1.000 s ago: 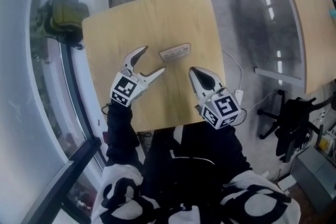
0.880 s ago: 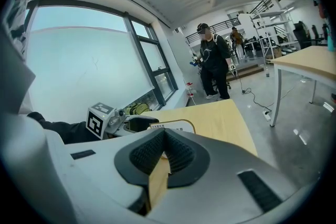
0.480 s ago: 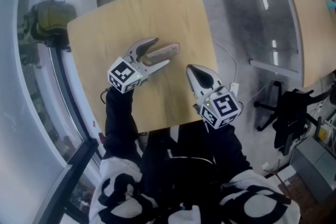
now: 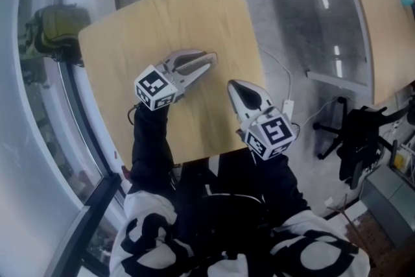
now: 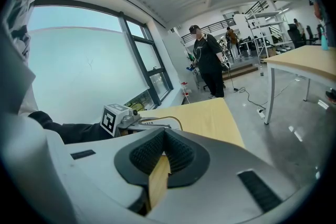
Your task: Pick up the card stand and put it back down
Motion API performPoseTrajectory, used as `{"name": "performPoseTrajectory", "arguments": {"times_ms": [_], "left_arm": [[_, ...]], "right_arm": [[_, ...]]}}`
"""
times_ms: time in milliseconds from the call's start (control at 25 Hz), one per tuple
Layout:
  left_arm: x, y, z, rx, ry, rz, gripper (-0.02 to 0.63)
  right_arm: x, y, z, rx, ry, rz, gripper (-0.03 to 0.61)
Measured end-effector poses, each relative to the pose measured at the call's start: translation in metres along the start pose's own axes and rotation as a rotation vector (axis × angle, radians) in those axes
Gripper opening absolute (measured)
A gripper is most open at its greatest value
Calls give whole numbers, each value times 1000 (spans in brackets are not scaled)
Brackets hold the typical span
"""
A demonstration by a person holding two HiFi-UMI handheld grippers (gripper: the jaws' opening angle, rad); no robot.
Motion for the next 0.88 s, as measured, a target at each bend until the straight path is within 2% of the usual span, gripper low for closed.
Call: {"name": "performPoseTrajectory", "arguments": {"times_ms": [240,480,640,720,880], "left_arm": [[3,3,3,-1,2,-24,29],[-8,5,0,5,-52,-55,21],[-21,16,-1,21,-54,-75,21],[-28,20,-4,45,-25,-103,21],[-34,34,-16,68,109,-145,21]], "right_arm": [[6,-1,-1,12,28,-18,18],[14,1,-1,-1,37,-10,18],[23,12,-5,-39,49,-12,18],[31,16,-8,-53,54,-11,18],[46,27,-18,-85,67,-18,18]]}}
Point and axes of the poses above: the fingertips, and each gripper's own axes: z forward along the fingers, x to its left, y out of its top, the point moved 3 cm from there along -z, backward along the fingers, and after that the axes turned 6 degrees about z, right-handed, at the moved point
